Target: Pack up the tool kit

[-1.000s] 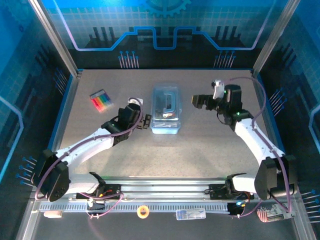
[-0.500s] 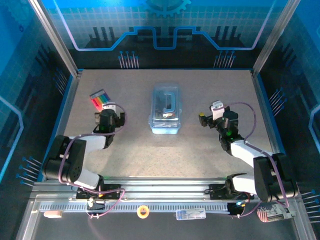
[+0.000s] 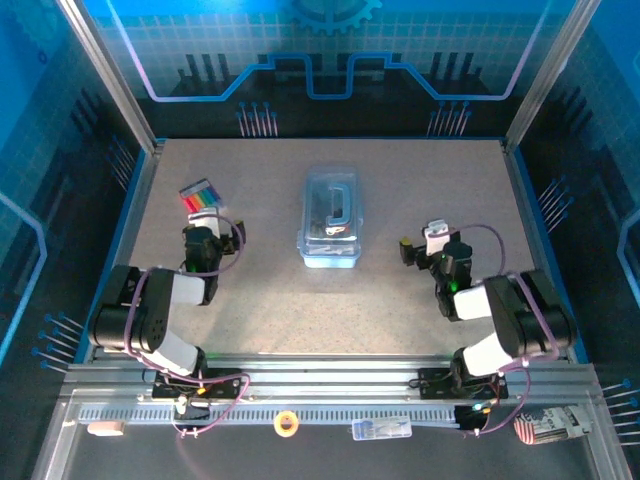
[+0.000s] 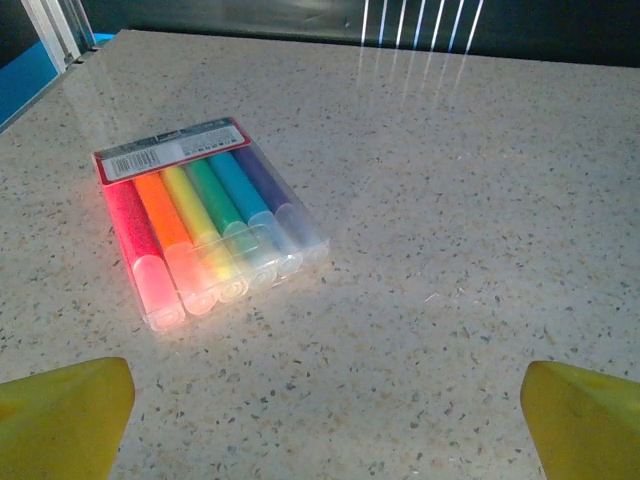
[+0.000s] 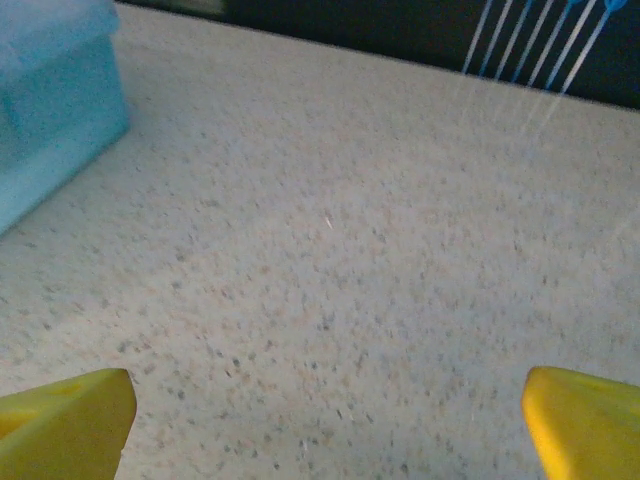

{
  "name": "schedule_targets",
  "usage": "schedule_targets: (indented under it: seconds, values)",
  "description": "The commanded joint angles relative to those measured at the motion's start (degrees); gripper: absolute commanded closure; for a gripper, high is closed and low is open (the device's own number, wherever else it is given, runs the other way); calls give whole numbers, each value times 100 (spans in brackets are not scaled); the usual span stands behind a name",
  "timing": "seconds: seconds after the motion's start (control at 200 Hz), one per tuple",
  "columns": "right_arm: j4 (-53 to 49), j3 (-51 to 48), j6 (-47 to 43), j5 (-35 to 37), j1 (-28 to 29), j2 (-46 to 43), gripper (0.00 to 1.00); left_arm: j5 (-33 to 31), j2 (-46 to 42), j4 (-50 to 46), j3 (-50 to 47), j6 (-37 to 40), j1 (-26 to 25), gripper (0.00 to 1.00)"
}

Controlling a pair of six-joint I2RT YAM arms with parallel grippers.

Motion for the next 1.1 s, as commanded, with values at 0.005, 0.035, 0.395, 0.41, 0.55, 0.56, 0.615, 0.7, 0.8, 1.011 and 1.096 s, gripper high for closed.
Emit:
schedule_targets:
  seconds: [0.005, 0.035, 0.395, 0.41, 0.55, 0.56, 0.615, 0.7, 0.8, 1.011, 1.096]
  values:
    - [1201, -111, 93, 399, 47, 44, 0, 134, 39, 257, 27, -55, 18, 1]
    - [1072, -36, 63, 328, 46, 40, 0, 143, 39, 251, 32, -52, 18, 0]
    - [-1131, 1028, 392, -580, -476, -73, 0, 150, 48, 237, 45, -25, 9, 1]
    - [-1121, 1024, 385, -575, -476, -73, 0, 148, 48, 237, 45, -27, 9, 1]
    - [-1098, 1014, 392, -558, -465, -73, 0, 146, 41, 237, 45, -33, 9, 1]
    - [-1094, 1010, 386, -546, -465, -73, 0, 151, 40, 237, 45, -28, 9, 1]
    - [-1087, 1006, 378, -507, -448, -73, 0, 150, 45, 229, 45, -35, 9, 1]
    - [-1087, 1009, 333, -439, -395, -73, 0, 155, 40, 235, 45, -30, 9, 1]
    - [-1102, 1014, 324, -452, -394, -73, 0, 153, 41, 234, 45, -32, 10, 1]
    - [-1094, 1014, 319, -418, -372, -75, 0, 152, 47, 224, 45, -33, 9, 1]
    - [-1094, 1013, 322, -421, -377, -73, 0, 152, 45, 225, 45, -33, 9, 1]
